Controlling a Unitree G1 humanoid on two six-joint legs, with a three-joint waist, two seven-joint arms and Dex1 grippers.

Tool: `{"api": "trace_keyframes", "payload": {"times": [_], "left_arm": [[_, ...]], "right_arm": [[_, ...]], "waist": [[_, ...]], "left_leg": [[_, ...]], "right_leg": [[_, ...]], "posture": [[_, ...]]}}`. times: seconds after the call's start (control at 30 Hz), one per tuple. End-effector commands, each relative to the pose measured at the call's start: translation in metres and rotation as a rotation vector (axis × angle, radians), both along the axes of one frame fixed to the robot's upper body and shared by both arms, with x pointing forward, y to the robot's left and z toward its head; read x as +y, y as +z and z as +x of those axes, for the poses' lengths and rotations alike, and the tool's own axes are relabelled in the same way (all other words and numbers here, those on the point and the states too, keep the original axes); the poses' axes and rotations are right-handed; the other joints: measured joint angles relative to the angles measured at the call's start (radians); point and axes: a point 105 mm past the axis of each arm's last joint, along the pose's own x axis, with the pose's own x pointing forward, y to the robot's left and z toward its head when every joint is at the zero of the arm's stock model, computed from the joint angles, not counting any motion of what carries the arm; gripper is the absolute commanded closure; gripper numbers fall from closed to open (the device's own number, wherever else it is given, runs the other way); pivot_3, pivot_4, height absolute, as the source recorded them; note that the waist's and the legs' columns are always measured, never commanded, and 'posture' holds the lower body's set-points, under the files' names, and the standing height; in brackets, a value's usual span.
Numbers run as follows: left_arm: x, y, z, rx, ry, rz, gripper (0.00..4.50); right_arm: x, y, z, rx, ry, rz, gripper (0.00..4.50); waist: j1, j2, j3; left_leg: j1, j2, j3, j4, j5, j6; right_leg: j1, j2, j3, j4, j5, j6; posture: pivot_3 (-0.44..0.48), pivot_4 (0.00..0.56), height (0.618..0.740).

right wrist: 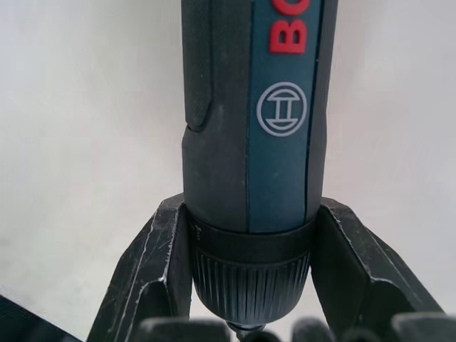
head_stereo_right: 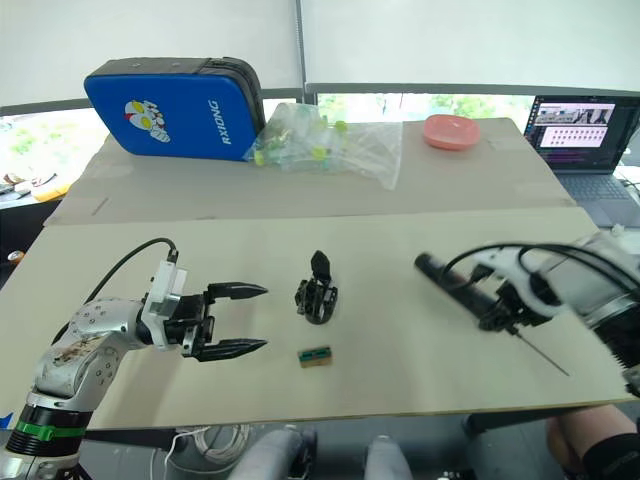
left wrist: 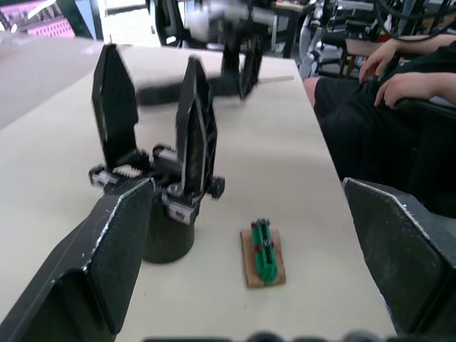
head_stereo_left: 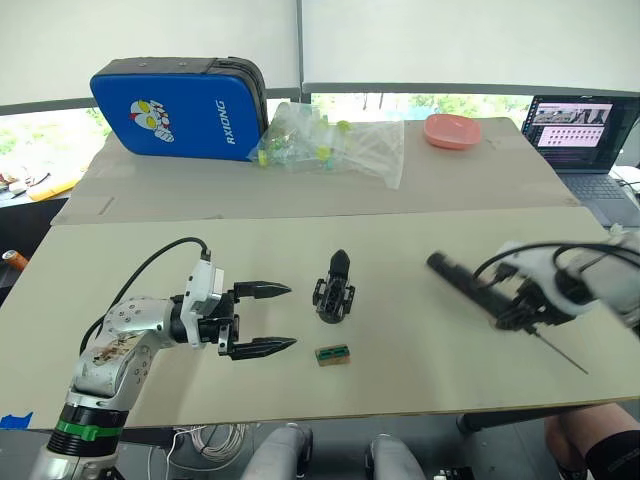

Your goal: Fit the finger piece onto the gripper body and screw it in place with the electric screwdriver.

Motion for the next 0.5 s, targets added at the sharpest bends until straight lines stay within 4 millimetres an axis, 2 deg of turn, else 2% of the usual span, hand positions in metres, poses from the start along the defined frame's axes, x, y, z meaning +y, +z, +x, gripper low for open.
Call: {"api": "trace_keyframes", "payload": {"times": [0.03,0.07,0.1,0.17,0.2,0.3,0.43,0.5], "left_arm": [[0.011,0.002,0.003,-0.068,0.017,0.035,0.00],[0.014,0.001,0.003,-0.068,0.021,0.041,0.00],[0.017,-0.004,0.003,-0.059,0.028,0.056,0.00],[0.020,-0.014,0.003,-0.053,0.037,0.080,0.00],[0.021,-0.018,0.002,-0.044,0.039,0.085,0.00],[0.021,-0.031,-0.001,-0.012,0.029,0.097,0.00],[0.012,-0.041,-0.007,-0.009,0.023,0.109,0.00],[0.008,-0.046,-0.007,-0.018,0.044,0.115,0.00]], "right_arm": [[0.019,0.081,-0.010,-0.224,-0.016,0.332,2.59],[0.026,0.094,-0.015,-0.247,-0.014,0.436,2.59],[0.043,0.118,-0.028,-0.319,0.085,0.592,2.59],[0.060,0.142,-0.053,-0.464,0.248,0.749,2.59],[0.063,0.142,-0.060,-0.535,0.291,0.735,2.59],[0.098,0.134,-0.082,-0.613,0.436,0.817,2.59],[0.129,0.108,-0.084,-0.750,0.495,0.818,2.59],[0.148,0.091,-0.093,-0.809,0.633,0.770,2.59]], "waist": [[-0.001,0.000,0.000],[-0.001,0.000,0.000],[-0.003,0.000,0.000],[-0.006,0.000,0.000],[-0.003,0.000,-0.001],[-0.001,-0.002,-0.001],[0.001,-0.003,-0.002],[0.006,-0.003,-0.002]], "left_leg": [[-0.001,0.000,0.000,-0.001,0.000,0.000],[-0.004,0.001,0.000,-0.001,0.000,0.000],[-0.008,0.001,0.000,-0.001,0.001,0.001],[-0.010,0.002,0.000,-0.001,0.005,0.006],[-0.009,0.002,0.000,-0.002,0.005,0.006],[-0.009,0.002,0.000,0.000,0.004,0.006],[-0.008,0.001,0.000,0.004,0.001,-0.001],[-0.008,0.001,0.000,0.005,0.000,-0.001]], "right_leg": [[-0.002,0.000,0.000,0.000,0.000,0.000],[-0.004,0.000,0.000,0.001,0.000,0.000],[-0.005,0.001,0.000,0.002,0.000,0.000],[-0.007,0.001,0.001,0.003,0.001,-0.001],[-0.007,0.001,0.001,0.003,0.001,-0.001],[-0.006,0.000,0.000,0.006,0.001,-0.001],[-0.006,-0.002,0.002,0.008,0.002,-0.001],[-0.007,-0.003,0.001,0.007,0.003,-0.001]], "posture": [[0.000,0.150,0.740],[0.000,0.150,0.740],[0.000,0.150,0.740],[0.000,0.150,0.740],[0.000,0.150,0.740],[0.000,0.150,0.740],[0.000,0.150,0.740],[0.000,0.150,0.740]]}}
